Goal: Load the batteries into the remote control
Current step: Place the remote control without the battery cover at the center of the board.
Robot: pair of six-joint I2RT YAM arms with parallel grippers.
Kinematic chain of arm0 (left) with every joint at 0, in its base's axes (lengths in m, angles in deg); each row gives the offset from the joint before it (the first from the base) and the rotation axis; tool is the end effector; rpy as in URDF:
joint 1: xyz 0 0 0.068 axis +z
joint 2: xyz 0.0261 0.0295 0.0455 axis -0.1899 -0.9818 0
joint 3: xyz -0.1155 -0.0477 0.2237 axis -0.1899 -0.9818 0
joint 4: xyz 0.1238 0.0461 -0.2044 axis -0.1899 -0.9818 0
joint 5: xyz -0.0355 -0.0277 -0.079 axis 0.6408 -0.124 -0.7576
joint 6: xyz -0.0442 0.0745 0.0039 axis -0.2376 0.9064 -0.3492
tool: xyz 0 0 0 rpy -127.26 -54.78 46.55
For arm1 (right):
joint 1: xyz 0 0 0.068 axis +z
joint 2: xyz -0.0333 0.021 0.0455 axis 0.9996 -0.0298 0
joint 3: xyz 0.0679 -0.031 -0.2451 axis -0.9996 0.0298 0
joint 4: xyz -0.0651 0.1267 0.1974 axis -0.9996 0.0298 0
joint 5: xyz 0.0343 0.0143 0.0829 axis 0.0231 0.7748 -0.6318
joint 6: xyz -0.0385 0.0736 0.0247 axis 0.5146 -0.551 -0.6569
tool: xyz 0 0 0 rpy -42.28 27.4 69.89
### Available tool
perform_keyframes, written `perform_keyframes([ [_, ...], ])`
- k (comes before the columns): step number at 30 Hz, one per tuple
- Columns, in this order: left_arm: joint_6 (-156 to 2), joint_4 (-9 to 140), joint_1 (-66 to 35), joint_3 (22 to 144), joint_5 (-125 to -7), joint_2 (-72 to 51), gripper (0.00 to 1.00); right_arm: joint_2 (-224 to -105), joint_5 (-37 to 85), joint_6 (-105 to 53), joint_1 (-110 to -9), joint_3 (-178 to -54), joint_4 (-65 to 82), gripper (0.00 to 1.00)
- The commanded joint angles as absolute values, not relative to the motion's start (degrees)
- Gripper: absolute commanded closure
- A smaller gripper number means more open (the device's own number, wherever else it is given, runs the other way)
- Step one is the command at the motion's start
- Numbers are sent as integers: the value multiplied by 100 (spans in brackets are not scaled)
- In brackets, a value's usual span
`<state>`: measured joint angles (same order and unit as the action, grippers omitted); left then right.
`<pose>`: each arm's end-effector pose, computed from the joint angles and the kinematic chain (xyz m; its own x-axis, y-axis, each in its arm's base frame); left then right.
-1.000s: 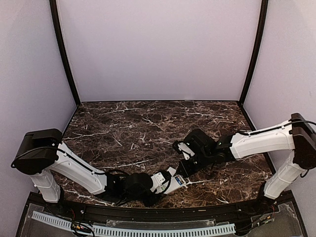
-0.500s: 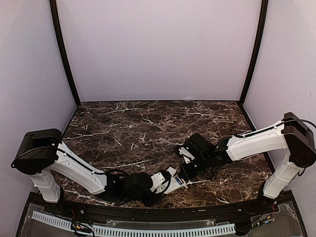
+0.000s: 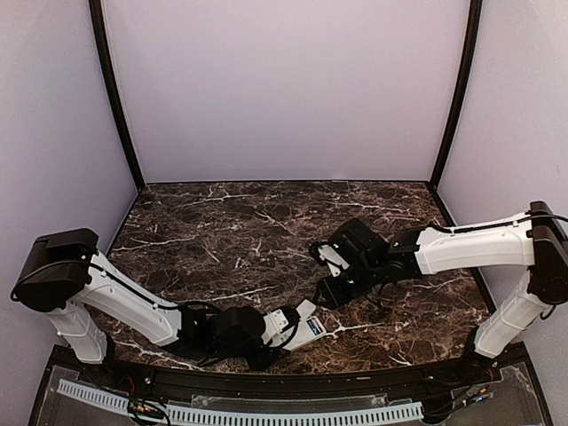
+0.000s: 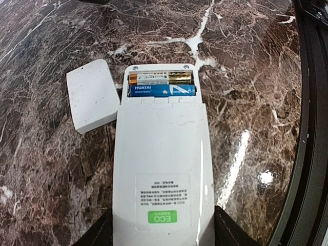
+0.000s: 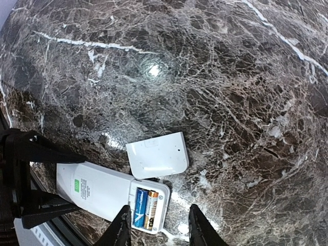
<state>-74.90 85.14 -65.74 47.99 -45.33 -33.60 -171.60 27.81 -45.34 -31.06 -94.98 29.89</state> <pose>0.0922 -0.3188 0.0925 -0.2962 0.5498 -0.7810 0.8760 0.4822 0.0072 0.1675 0.2709 0.1604 -0.7796 -0.4027 -0.4796 -0.5777 0.7582 0.3024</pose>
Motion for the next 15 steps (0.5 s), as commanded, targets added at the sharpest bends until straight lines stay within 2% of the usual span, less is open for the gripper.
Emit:
perform_keyframes([
  [1,-7315,7354,-6550,4448,-4700,-3145,37,-17449,2893,-4110,-3108,-9728,3095,57],
  [2,-7304,7371,-6571,4408,-4723,-3044,36,-17544,2862,-4018,-3108,-9768,3067,50],
  [6,-7240,7407,-6673,4284,-4814,-2766,30,-17938,2761,-3743,-3116,-9906,2918,35],
  [9,-7221,7410,-6726,4222,-4838,-2564,19,-18223,2748,-3646,-3110,-10081,2931,26],
  [14,-7293,7359,-6752,4074,-4662,-2053,16,-18517,2813,-3589,-3055,-10255,2914,17],
  [15,-7307,7361,-6748,4034,-4638,-1813,15,-18552,2834,-3580,-3032,-10281,2908,5],
])
